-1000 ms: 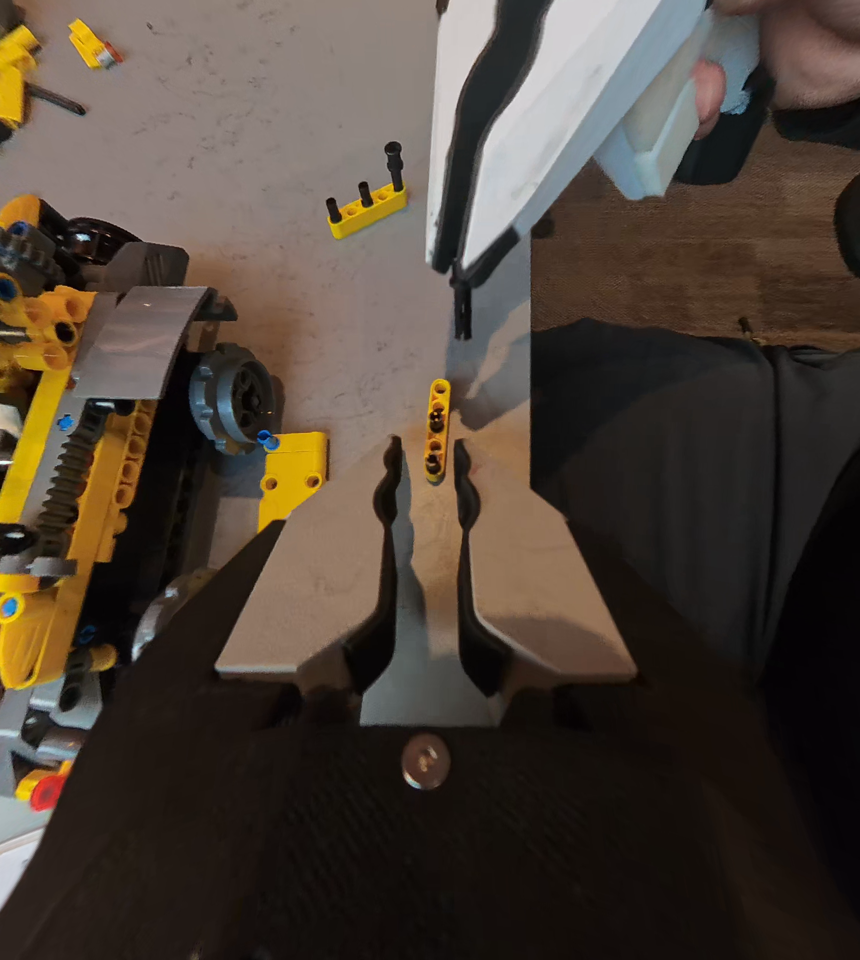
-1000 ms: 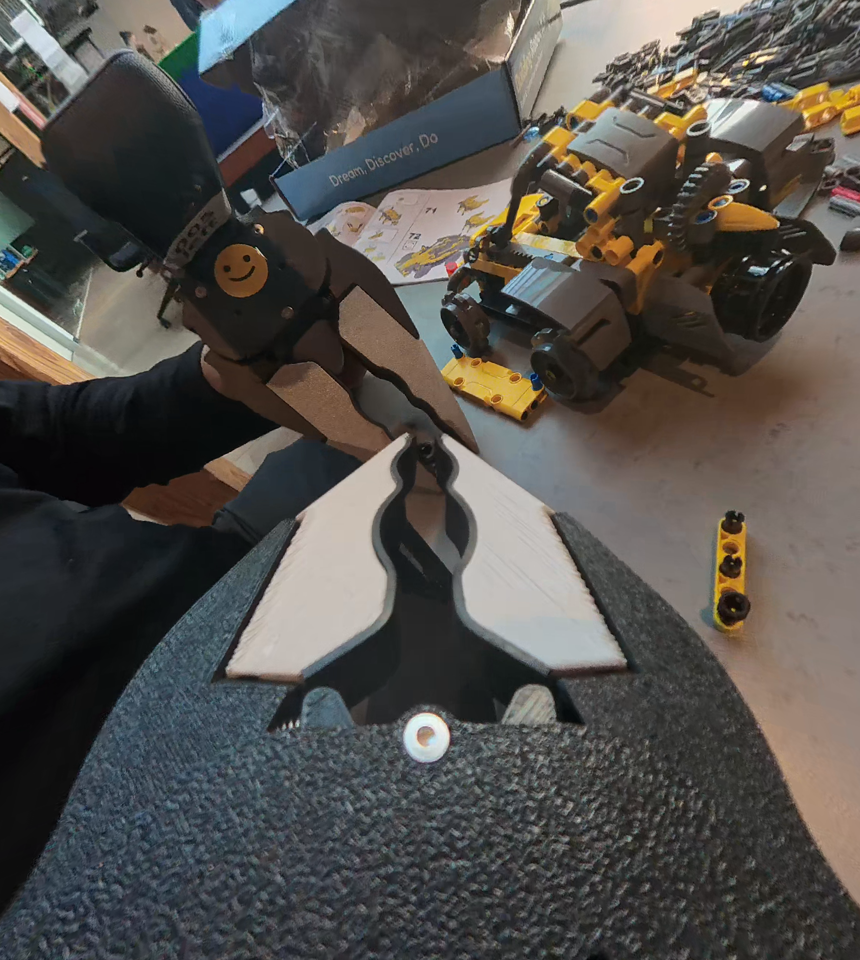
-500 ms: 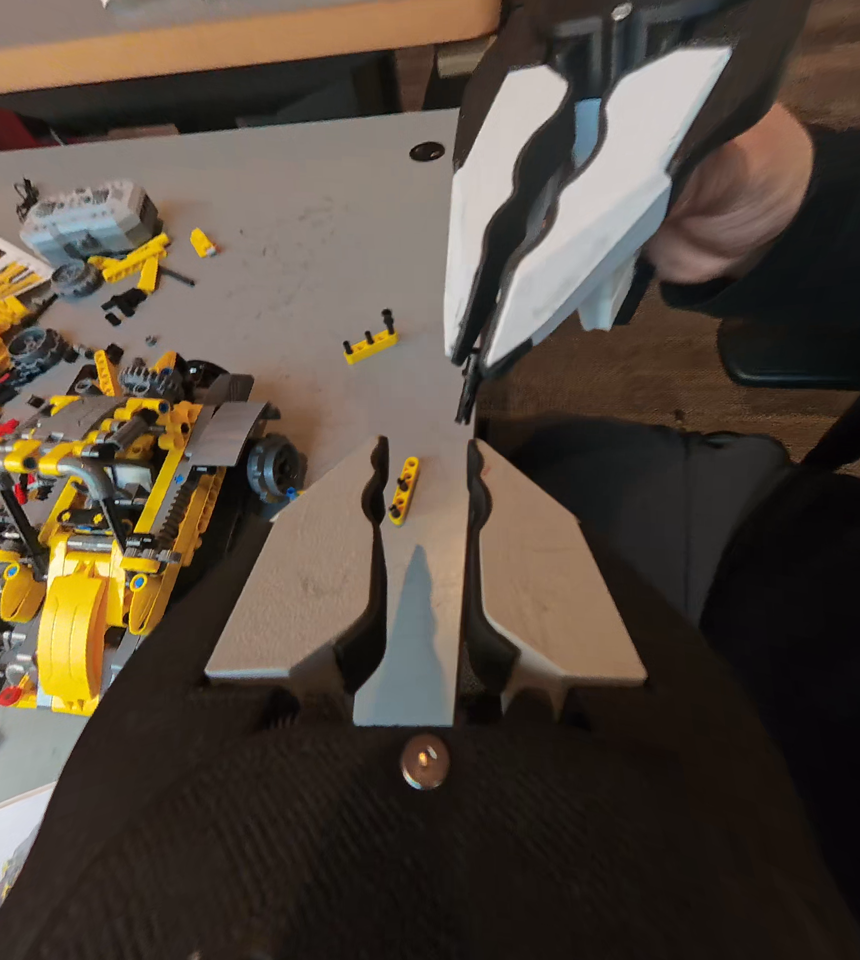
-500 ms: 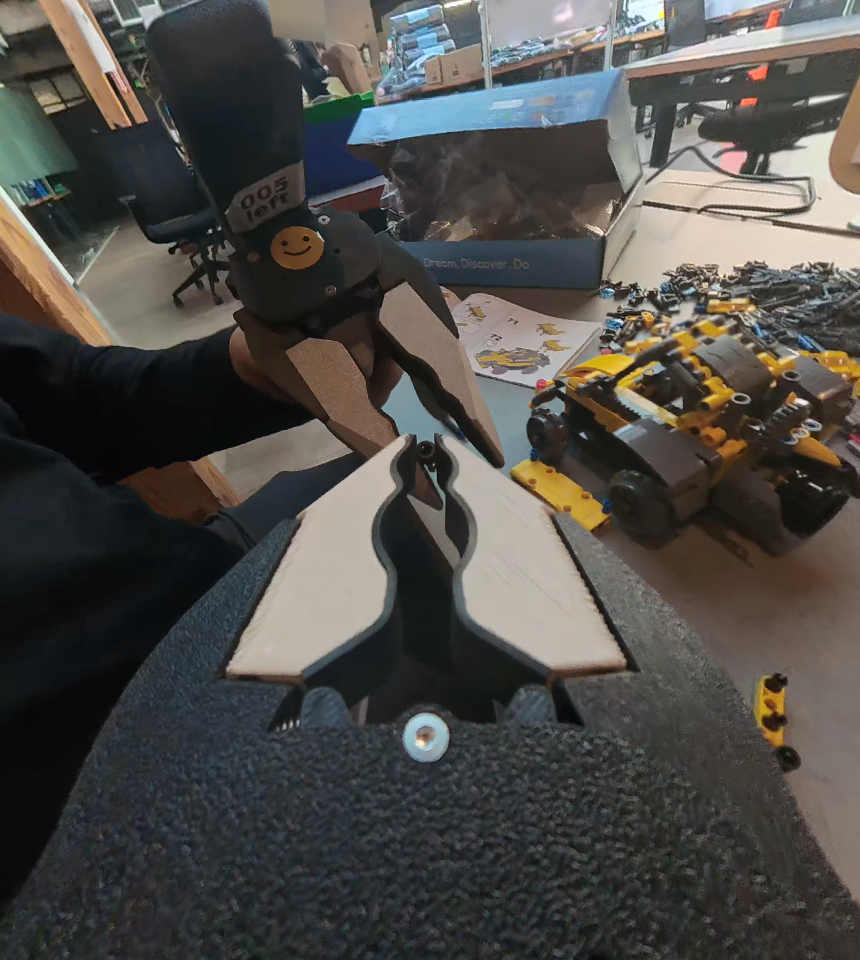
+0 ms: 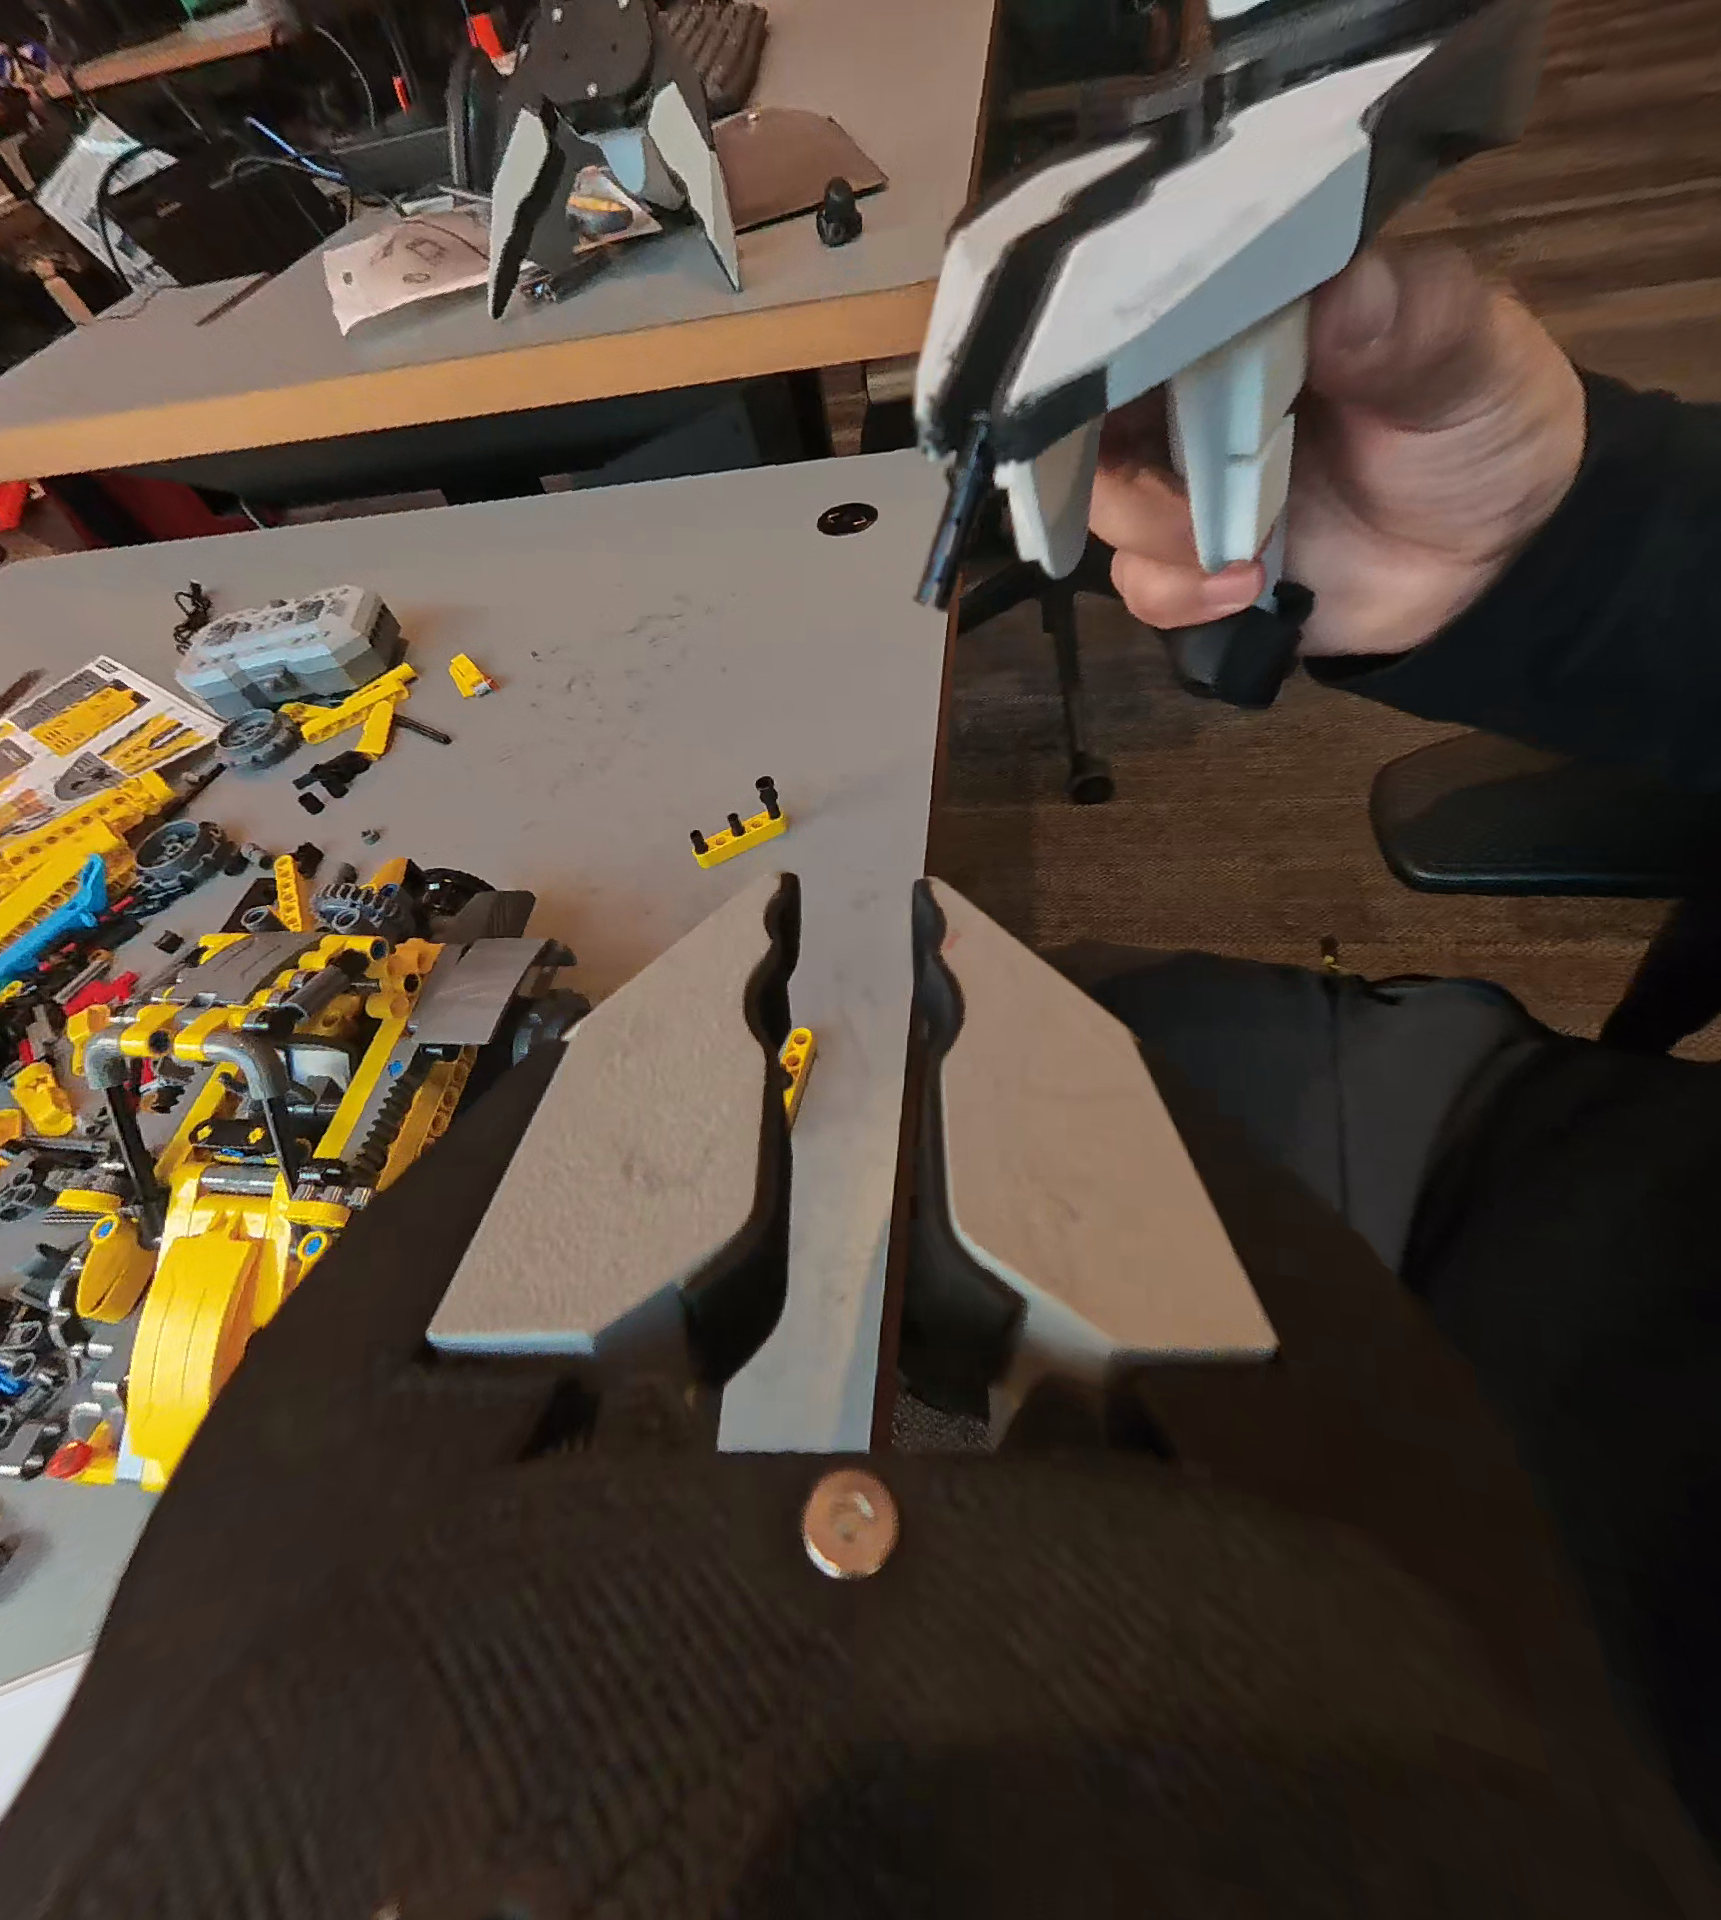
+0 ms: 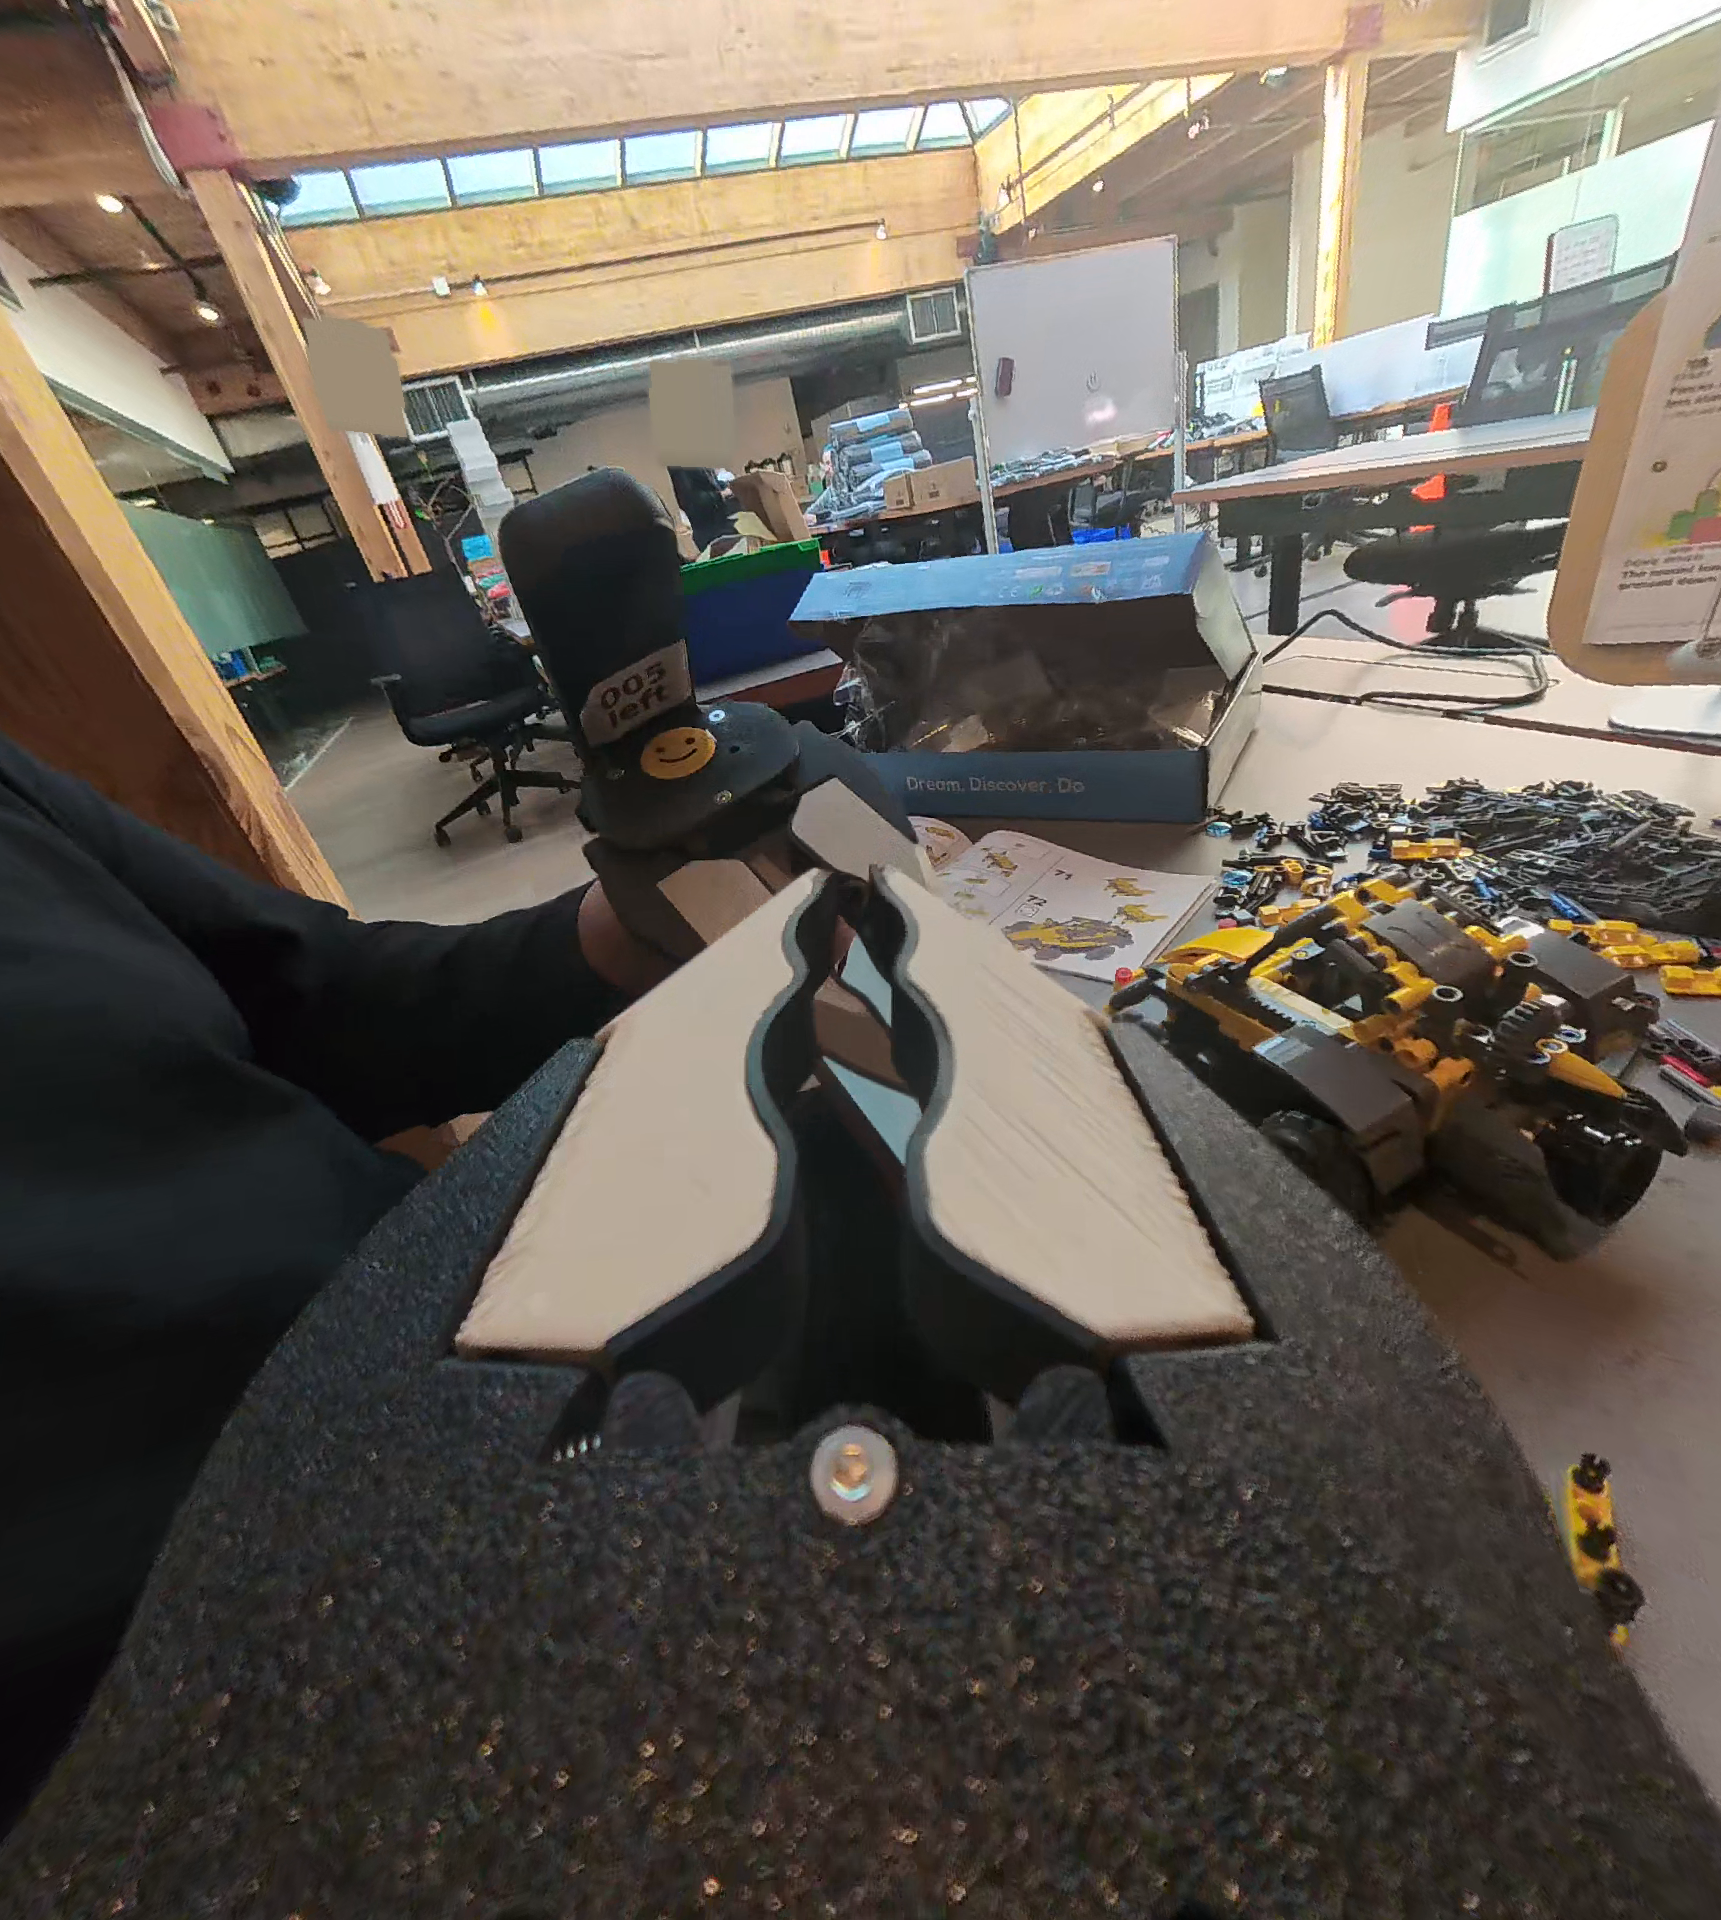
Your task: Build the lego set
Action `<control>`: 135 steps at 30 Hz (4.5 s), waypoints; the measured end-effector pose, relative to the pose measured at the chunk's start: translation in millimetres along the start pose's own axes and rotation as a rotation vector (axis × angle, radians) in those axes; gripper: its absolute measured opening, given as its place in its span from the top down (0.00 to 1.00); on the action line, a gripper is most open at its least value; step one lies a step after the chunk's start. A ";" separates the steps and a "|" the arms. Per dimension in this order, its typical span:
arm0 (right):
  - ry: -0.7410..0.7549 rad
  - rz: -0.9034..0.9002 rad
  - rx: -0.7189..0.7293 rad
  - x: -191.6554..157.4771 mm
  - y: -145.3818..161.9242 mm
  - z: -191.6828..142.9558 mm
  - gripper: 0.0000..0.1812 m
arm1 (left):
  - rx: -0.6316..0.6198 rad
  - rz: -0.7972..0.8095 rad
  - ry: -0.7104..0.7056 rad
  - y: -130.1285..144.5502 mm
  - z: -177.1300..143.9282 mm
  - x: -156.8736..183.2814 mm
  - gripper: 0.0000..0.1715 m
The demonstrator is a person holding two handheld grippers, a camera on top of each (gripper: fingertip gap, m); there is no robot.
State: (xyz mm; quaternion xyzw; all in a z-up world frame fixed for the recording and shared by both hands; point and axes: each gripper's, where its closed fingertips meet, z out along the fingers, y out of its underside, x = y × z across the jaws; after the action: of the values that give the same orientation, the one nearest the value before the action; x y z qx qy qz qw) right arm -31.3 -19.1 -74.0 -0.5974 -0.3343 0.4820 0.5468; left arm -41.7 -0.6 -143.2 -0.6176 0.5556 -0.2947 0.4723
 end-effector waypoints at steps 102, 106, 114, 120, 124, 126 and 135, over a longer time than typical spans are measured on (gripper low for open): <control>0.317 0.026 -0.651 98.4 141.7 7.0 0.96 | -0.390 -0.089 0.101 103.2 45.1 -30.3 0.83; 0.312 0.000 -0.667 95.0 144.7 6.4 0.96 | -0.429 -0.087 0.114 111.1 50.9 -28.0 0.87; 0.316 -0.026 -0.718 95.4 151.8 6.7 0.96 | -0.417 -0.146 0.141 111.0 55.1 -28.5 0.96; 0.323 -0.060 -0.756 98.6 151.8 6.8 0.96 | -0.381 -0.166 0.161 110.1 56.2 -27.5 0.97; 0.308 -0.065 -0.779 98.6 152.2 6.0 0.96 | -0.380 -0.191 0.183 108.6 57.2 -25.2 0.94; 0.307 -0.067 -0.789 98.6 152.2 6.2 0.96 | -0.374 -0.197 0.201 106.7 59.3 -22.9 0.91; 0.309 -0.078 -0.828 101.7 151.6 7.2 0.96 | -0.363 -0.175 0.180 106.3 63.4 -22.9 0.98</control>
State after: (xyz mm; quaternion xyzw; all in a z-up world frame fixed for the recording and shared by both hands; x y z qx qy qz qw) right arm -25.7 50.4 -242.8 -0.8180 -0.4360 0.1913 0.3227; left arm -33.5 44.5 -260.5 -0.7096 0.5837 -0.2835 0.2745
